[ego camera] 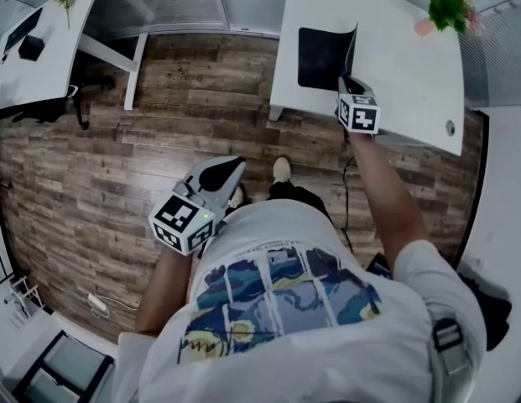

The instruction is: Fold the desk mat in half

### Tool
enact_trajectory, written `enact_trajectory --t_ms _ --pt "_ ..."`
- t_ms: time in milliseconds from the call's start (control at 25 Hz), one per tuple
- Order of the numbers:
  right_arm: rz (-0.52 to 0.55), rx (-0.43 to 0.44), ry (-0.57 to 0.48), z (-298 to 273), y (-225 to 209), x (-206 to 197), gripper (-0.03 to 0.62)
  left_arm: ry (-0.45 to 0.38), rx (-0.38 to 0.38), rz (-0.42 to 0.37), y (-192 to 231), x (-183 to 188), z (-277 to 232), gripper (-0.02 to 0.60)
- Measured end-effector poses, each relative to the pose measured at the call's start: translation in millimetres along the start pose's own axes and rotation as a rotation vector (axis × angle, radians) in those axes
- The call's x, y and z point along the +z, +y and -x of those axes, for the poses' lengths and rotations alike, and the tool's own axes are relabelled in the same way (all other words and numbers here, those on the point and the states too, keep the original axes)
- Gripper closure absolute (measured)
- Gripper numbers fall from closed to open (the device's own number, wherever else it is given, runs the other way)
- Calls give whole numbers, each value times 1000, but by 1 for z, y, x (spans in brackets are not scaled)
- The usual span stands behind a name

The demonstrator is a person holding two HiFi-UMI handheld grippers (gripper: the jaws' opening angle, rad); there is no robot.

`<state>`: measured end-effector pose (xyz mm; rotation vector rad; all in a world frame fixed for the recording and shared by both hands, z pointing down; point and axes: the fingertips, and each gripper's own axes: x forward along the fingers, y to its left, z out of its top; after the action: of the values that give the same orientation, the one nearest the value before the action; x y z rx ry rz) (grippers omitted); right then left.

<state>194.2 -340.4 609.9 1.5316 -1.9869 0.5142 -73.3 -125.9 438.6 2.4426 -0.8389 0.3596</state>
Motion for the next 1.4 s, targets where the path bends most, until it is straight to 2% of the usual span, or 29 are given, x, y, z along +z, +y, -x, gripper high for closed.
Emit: enact_trajectory --t_ms 200,680,1400 --pt "13 38 0 -7 19 4 572 52 -47 -40 -10 0 -14 578" --pt "36 119 35 -31 63 -3 572 79 -130 -98 -33 16 -41 578" --pt "68 181 122 -63 98 -29 566 82 -162 -74 -39 18 -56 578"
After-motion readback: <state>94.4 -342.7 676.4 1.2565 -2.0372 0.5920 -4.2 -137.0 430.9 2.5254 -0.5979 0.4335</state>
